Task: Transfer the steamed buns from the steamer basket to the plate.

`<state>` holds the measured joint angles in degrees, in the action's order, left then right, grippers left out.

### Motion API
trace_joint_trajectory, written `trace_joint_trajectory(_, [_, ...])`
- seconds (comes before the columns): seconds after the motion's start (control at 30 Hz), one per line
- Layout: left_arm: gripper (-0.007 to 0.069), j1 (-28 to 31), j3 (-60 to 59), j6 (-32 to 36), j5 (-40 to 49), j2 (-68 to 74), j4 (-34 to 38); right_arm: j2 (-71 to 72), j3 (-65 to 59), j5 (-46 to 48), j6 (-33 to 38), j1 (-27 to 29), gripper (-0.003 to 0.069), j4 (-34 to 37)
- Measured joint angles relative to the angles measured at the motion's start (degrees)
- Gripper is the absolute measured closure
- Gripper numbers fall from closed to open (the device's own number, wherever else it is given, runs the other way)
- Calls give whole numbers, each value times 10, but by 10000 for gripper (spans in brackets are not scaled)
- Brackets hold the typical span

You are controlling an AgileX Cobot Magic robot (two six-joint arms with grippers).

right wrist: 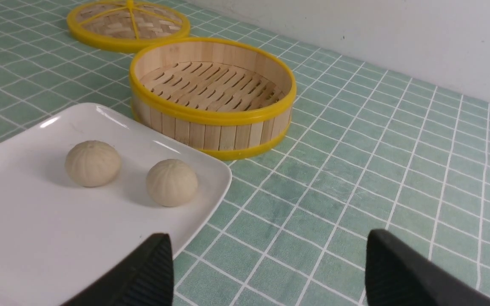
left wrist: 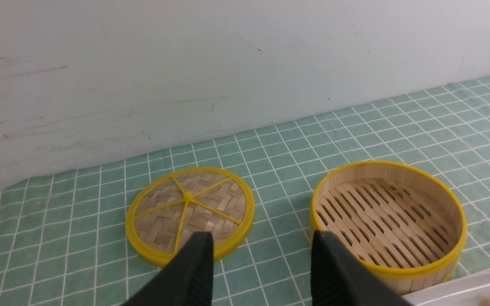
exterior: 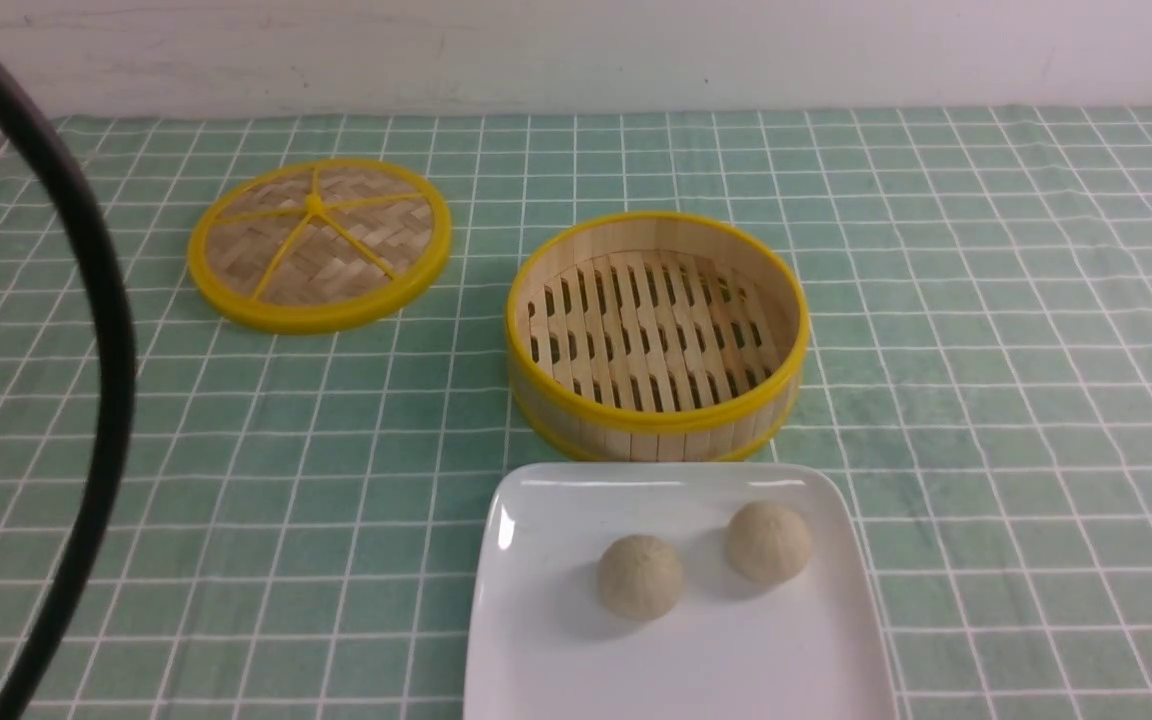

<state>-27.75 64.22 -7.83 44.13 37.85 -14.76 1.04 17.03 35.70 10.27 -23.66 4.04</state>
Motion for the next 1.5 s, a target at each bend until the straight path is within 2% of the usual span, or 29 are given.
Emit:
trace_joint_trajectory(0.3, [285,0,-1,9,-25,0,-1,0,-30,-1,0,0,74,-3])
trace_joint_trajectory(0.57, [286,0,-1,9,-25,0,-2,0,-113,-9,9,0,74,-19])
trace_joint_trajectory(0.87, [331,0,-1,9,-25,0,-2,0,-146,-24,89,0,74,40])
trace_joint_trajectory(1.03, [344,0,-1,9,-25,0,-2,0,-168,-79,142,0,74,82])
trace_joint_trajectory(1.2, [344,0,-1,9,-24,0,-2,-1,-173,-107,151,0,74,78])
trace_joint_trajectory(1.27, [344,0,-1,9,-24,0,-2,-1,-173,-111,154,1,74,48])
trace_joint_trajectory(1.37, [344,0,-1,9,-24,0,0,-1,-173,-113,154,25,74,25])
trace_joint_trajectory(1.5, [344,0,-1,10,-24,0,1,-1,-173,-114,154,101,74,17])
